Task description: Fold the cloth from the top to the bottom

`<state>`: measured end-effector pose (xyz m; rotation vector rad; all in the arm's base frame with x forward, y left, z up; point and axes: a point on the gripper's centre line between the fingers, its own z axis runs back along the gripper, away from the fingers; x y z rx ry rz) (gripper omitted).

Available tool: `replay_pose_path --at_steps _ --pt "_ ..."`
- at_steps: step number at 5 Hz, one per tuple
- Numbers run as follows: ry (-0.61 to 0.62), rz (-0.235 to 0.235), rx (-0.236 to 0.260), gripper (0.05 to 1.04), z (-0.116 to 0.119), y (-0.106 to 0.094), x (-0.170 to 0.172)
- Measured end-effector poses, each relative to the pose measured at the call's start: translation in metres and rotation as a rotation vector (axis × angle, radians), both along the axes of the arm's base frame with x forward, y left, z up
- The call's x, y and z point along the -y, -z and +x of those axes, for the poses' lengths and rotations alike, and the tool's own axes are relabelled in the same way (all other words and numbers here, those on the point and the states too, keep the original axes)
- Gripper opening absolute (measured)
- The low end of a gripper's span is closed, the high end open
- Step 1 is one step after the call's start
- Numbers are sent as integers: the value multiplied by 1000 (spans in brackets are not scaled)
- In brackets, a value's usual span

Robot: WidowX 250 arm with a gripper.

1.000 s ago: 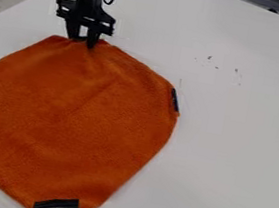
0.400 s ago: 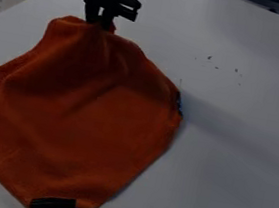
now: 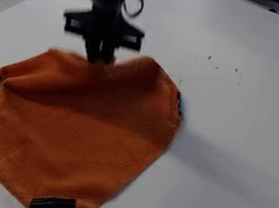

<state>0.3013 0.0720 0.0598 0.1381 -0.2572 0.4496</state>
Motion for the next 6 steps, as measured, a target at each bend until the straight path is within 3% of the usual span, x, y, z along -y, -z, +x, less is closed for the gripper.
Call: replay_pose_path --at_steps 1,2,3,5,6 --pt "-21 -80 -22 123 -21 24 20" --pt "-28 -115 -27 158 -28 30 26" --pt "-17 -116 -58 381 -31 30 28" --pt "11 -93 -84 958 -28 14 27" --pt "31 -86 -93 1012 -27 7 28"
